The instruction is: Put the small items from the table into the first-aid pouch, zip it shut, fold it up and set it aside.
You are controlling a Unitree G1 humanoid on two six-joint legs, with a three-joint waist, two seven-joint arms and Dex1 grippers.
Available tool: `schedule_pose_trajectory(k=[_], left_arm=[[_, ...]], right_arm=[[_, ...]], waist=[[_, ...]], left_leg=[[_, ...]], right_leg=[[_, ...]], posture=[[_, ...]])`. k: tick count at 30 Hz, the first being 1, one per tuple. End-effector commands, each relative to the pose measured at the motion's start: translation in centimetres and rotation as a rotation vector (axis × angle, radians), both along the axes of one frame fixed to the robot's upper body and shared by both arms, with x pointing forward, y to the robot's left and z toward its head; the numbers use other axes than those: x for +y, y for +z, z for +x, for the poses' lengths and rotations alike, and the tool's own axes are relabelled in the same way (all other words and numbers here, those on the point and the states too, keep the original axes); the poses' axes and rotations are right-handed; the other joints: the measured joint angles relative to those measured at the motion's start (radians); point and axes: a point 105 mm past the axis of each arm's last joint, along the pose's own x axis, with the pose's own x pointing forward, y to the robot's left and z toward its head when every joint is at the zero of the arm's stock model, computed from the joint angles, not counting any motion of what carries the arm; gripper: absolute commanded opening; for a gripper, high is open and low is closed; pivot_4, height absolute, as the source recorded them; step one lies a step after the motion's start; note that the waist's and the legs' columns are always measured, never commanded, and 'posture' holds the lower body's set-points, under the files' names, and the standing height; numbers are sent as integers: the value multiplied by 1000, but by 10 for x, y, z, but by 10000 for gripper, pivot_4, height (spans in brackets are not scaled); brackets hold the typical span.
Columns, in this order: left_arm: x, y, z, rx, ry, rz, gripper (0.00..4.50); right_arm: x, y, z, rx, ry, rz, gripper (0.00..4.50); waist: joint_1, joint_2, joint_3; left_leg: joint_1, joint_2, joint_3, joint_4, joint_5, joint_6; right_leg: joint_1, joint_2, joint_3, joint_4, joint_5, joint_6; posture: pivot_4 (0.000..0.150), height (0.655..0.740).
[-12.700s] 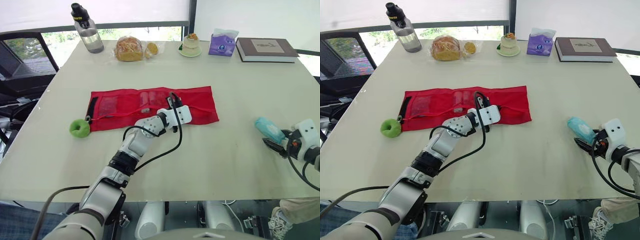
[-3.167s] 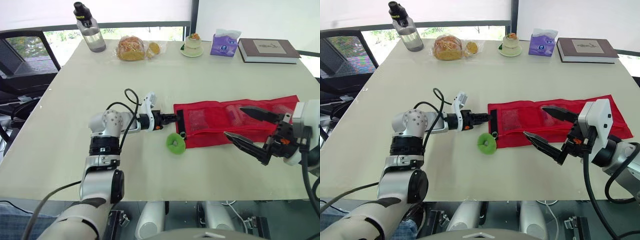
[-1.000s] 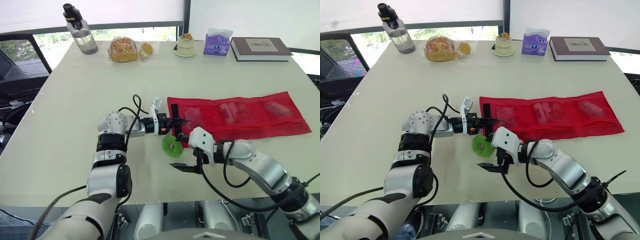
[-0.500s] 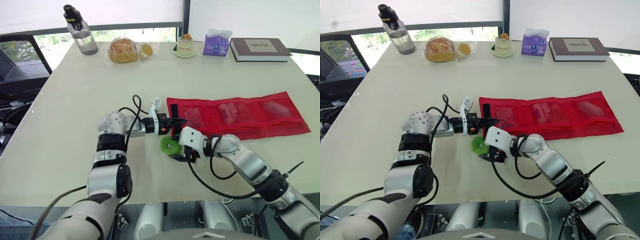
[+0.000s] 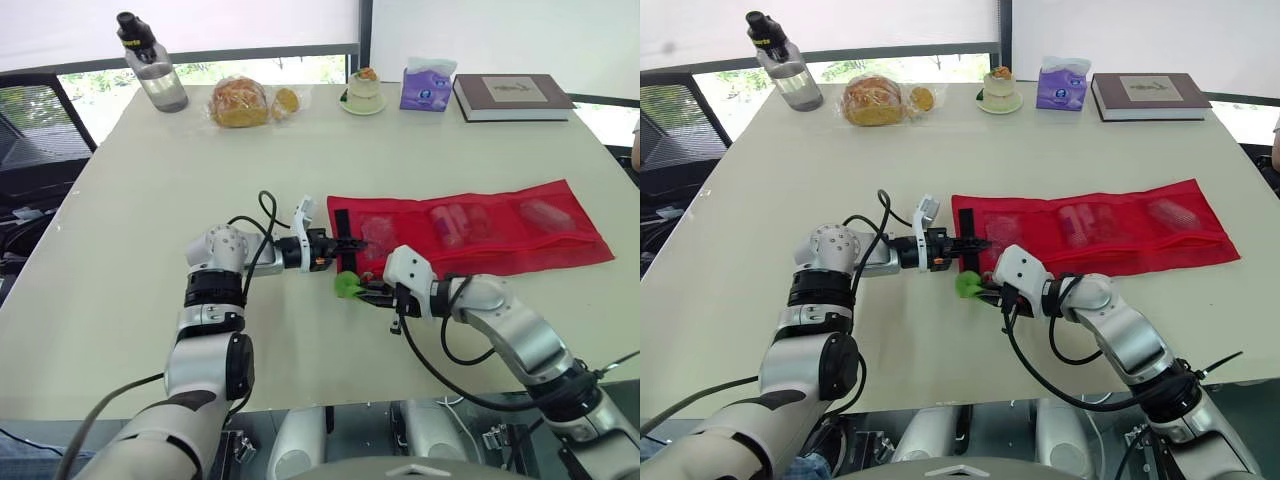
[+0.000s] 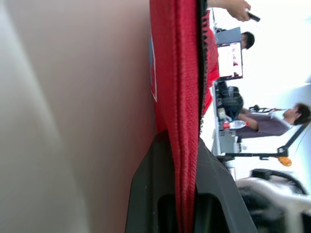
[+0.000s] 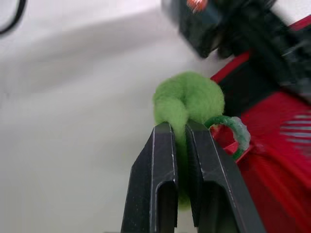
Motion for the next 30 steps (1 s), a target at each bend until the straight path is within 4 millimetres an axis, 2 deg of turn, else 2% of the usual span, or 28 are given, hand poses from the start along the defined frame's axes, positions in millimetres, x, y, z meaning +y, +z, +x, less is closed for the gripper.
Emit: schedule_pose_trajectory(k=[1, 9, 17, 21, 27, 30], left_arm=[[28, -19, -1, 7, 44, 111, 0], [42, -27, -9, -20, -2, 149, 0], [57, -27, -6, -52, 12, 189, 0], [68, -28, -5, -77, 19, 237, 0], [92, -32, -13, -144, -23, 318, 0], [101, -32, -18, -161, -50, 340, 0]], right_arm=[[-19, 20, -3, -29, -80, 97, 212], [-76, 21, 10, -49, -349, 102, 212], [-130, 17, 23, -72, -583, 71, 212], [-161, 13, 27, -78, -693, 34, 212], [-225, 8, 33, -78, -949, -61, 212], [-237, 9, 33, -88, -1007, -75, 212]], waist=[[-1, 0, 0], [-2, 0, 0], [-1, 0, 0], [-2, 0, 0], [-3, 0, 0], [-4, 0, 0]], left_leg=[[1, 0, 0, -1, 0, 0], [4, 1, 6, -4, 0, 0], [5, 2, 8, -4, 0, 0], [5, 2, 9, -4, 0, 0], [7, 3, 15, -6, 0, 0], [7, 5, 19, -8, 0, 0]], right_leg=[[0, 0, 1, 0, 0, 0], [0, 1, 5, 0, -1, -1], [0, 1, 6, 0, -1, -1], [0, 2, 6, 0, -1, -1], [-1, 2, 9, 0, -1, -2], [-3, 3, 12, 0, -2, -2]], posture=[[1500, 7332], [1500, 7332], [1500, 7332], [1500, 7332], [1500, 7332], [1500, 7332]])
